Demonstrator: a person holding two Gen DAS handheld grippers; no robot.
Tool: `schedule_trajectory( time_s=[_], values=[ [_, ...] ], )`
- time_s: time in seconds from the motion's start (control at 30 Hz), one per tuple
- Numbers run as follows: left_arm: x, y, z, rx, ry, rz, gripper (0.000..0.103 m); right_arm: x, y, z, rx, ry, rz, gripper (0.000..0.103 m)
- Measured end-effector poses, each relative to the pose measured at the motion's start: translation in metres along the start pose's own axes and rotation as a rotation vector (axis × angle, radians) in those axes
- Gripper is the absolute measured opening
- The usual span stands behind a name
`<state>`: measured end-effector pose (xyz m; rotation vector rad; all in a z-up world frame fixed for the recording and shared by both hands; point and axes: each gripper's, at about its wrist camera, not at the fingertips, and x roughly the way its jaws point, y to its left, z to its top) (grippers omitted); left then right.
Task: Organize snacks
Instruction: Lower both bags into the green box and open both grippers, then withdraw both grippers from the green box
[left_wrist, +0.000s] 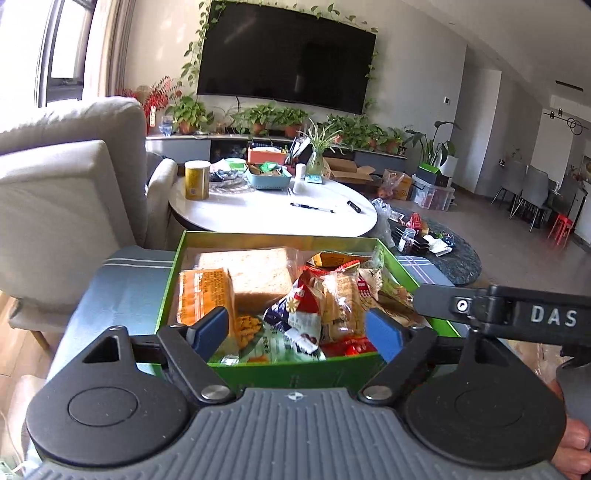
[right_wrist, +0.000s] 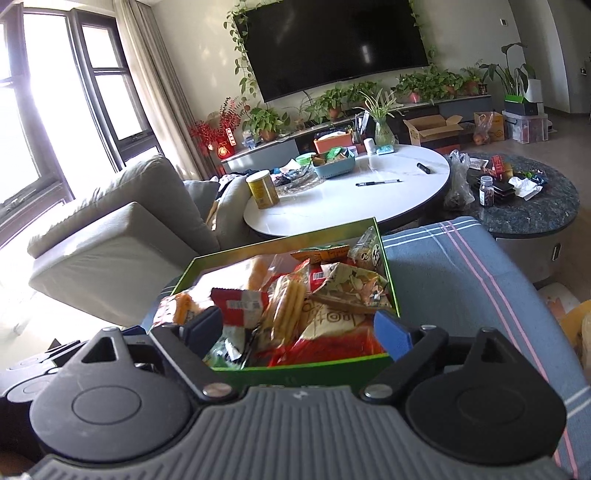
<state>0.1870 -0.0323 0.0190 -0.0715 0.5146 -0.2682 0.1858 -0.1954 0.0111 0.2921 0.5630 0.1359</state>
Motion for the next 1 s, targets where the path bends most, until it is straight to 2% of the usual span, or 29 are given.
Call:
schedule_trajectory(
  time_s=[0.23, 0.53, 0.77, 1.0],
  values=[
    [-0.047, -0.006, -0.014, 0.025, -0.055, 0.085, 0.086, -0.043, 0.015, -0.016, -0.061, -0.067, 0.002, 0.078],
    [-0.093, -0.006, -0.038, -0.007, -0.067, 0.122, 0.086, -0.088, 0.027, -0.040, -0.069, -0.111, 0.043, 0.078],
    [-0.109, -0.006, -0.051, -0.028, -0.036, 0.142, 0.087, -0.102, 0.030, -0.054, -0.078, -0.124, 0.042, 0.078],
    [-0.121, -0.012, -0.058, -0.017, -0.045, 0.159, 0.087, -0.109, 0.030, -0.058, -0.077, -0.139, 0.042, 0.078]
  ],
)
